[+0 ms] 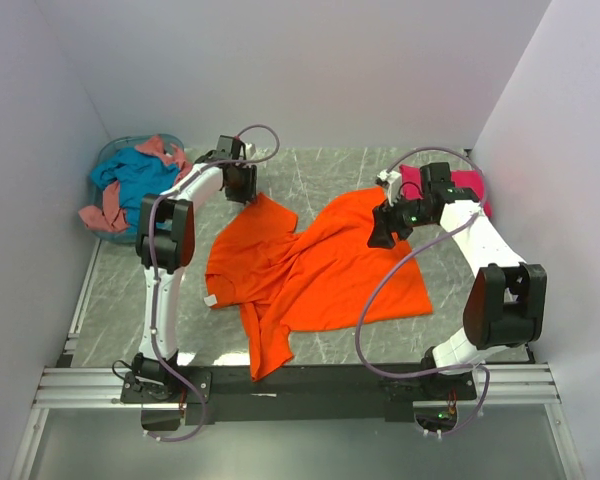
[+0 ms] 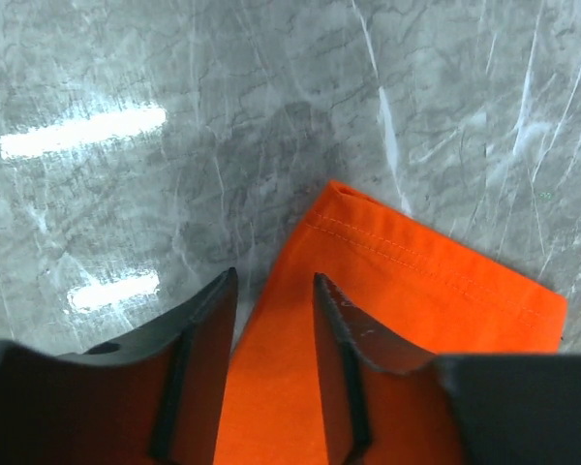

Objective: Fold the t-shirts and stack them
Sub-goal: Flatten the tshirt out

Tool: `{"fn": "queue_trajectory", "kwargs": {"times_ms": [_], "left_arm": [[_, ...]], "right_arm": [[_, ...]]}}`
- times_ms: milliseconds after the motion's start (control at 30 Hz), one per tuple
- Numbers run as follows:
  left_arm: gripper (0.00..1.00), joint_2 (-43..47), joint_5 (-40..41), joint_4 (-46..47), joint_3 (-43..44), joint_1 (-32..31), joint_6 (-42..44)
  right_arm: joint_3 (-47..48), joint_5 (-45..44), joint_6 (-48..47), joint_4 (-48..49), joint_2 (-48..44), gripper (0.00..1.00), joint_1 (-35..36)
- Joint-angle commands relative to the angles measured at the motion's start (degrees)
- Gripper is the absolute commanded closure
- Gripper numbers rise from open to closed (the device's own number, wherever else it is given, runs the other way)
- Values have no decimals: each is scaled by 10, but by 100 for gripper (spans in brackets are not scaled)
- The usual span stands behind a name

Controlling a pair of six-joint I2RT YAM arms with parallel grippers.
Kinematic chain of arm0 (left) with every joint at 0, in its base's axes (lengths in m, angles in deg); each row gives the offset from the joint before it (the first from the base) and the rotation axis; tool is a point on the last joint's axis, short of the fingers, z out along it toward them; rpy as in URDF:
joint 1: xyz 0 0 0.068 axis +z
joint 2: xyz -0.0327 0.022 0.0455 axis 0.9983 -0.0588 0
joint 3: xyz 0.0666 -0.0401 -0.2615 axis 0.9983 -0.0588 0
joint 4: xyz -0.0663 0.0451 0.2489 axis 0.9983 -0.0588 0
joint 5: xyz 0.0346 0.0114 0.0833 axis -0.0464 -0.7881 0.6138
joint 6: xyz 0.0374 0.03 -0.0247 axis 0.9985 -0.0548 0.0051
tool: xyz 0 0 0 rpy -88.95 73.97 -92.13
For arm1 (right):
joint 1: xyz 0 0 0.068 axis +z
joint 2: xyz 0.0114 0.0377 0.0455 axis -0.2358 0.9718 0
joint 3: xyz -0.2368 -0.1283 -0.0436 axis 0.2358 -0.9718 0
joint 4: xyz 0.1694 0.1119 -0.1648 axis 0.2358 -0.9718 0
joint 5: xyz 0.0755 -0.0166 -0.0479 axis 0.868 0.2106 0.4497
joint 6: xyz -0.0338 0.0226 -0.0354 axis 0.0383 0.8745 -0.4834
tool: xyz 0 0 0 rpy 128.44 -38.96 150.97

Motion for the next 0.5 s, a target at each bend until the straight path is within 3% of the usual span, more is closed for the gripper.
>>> {"fn": "queue_trajectory", "kwargs": {"times_ms": [0, 133, 400, 467], "left_arm": [[58, -25, -14, -34, 16, -10, 11], [69, -35, -30, -45, 30, -16, 7], [82, -40, -24, -64, 41, -25, 0], [91, -40, -15, -63, 38, -25, -7]], "right_arm": [[0, 17, -4, 2, -11, 28, -10], [3, 21, -7, -1, -6, 28, -11], [6, 25, -12, -7, -3, 29, -13], [6, 26, -13, -5, -4, 29, -14]]}}
